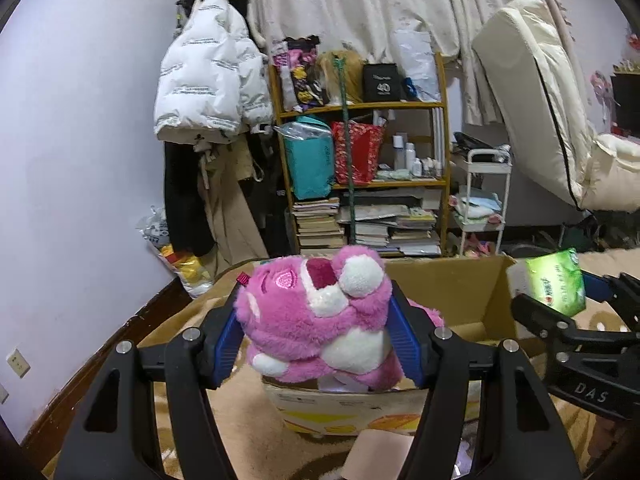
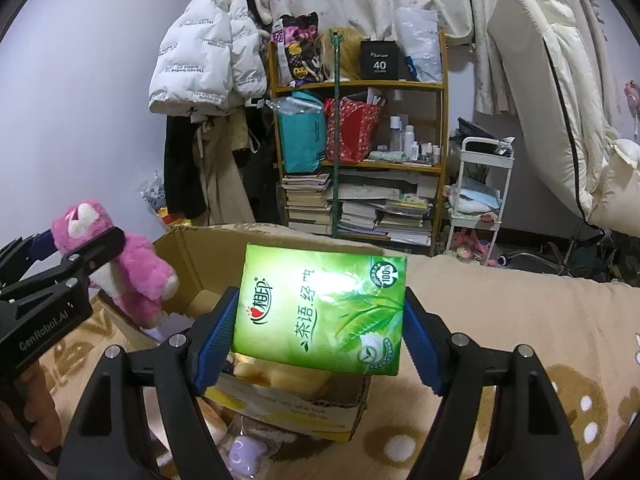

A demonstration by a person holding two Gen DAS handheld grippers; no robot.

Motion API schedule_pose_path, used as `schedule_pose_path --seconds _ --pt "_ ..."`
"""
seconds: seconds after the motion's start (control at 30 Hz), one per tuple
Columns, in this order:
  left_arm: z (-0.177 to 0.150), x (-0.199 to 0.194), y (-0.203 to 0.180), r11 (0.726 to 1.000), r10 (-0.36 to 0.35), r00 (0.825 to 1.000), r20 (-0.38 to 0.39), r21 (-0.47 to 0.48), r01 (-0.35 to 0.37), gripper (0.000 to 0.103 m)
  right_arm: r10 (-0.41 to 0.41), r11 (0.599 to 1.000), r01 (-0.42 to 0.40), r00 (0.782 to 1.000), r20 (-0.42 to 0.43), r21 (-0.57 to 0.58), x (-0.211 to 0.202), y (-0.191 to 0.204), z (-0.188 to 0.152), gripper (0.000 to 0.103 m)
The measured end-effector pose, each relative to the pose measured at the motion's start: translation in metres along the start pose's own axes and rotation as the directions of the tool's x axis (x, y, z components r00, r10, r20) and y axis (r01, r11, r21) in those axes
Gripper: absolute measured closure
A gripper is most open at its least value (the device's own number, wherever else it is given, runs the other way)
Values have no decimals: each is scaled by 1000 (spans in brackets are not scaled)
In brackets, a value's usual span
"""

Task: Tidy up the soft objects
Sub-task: 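Carry the pink bear and green tissue pack above the box with both tools, then open the left tool over the box while the right tool releases the tissue pack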

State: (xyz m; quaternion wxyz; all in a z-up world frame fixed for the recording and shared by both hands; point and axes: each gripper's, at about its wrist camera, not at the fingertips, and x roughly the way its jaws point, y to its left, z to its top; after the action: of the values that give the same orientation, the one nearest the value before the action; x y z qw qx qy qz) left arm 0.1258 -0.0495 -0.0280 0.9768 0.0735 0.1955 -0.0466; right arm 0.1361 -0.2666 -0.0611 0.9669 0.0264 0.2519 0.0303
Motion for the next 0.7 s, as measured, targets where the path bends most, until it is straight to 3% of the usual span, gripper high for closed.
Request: schedule_pose_path --seconds 0.3,0.47,0.7 --pt "-4 9 -10 999 -32 998 -54 31 34 37 15 1000 -15 1000 -20 -7 3 3 -6 22" --pt "-5 8 -12 999 -14 999 -43 45 16 26 42 999 -41 998 -36 30 6 0 -5 22" --pt "-9 11 -12 999 -2 998 -59 53 5 23 44 997 -42 998 -37 58 6 -6 -4 22"
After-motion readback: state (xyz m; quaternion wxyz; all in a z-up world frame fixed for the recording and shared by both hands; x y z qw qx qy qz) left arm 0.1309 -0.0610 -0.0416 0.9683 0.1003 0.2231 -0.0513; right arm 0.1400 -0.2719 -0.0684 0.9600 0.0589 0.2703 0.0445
